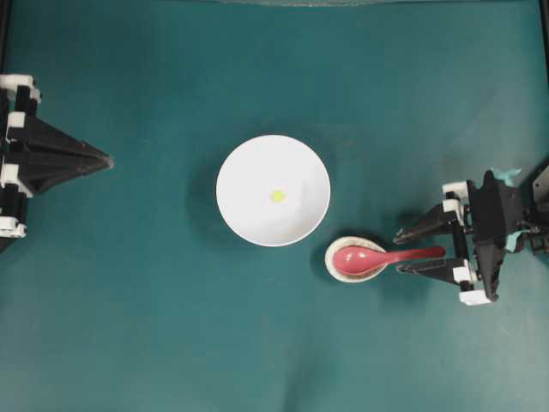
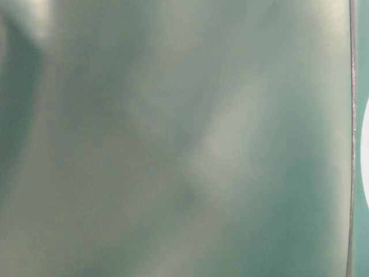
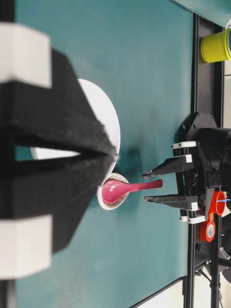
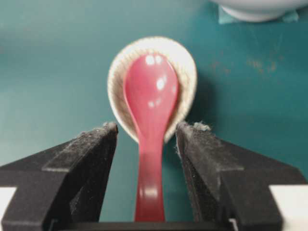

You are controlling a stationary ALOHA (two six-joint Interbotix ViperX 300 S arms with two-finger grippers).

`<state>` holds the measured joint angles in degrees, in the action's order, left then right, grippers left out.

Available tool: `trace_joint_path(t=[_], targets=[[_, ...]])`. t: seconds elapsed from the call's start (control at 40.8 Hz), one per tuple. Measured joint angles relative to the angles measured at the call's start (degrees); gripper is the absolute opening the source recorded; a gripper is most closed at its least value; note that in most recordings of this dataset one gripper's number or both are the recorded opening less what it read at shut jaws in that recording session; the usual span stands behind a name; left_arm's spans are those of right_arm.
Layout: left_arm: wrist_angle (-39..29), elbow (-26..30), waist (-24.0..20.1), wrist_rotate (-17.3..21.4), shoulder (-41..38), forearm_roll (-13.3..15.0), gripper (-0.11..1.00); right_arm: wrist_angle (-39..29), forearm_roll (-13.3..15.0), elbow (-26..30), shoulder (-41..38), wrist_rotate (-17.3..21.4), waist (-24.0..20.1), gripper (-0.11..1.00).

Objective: Scoop the yellow hexagonal prism block from the bowl with a spoon using the right arm.
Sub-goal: 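Lower and close the right gripper on the pink spoon handle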

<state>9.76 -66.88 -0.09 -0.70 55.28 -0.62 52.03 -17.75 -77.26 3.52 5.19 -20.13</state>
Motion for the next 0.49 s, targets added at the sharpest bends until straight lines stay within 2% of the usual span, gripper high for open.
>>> trace_joint_path(t=[0.491], targets=[[0.0,0.0,0.0,0.0,0.0,0.0,-0.01,0.3,-1.1,0.1,-3.8,0.1,-1.1,0.57]])
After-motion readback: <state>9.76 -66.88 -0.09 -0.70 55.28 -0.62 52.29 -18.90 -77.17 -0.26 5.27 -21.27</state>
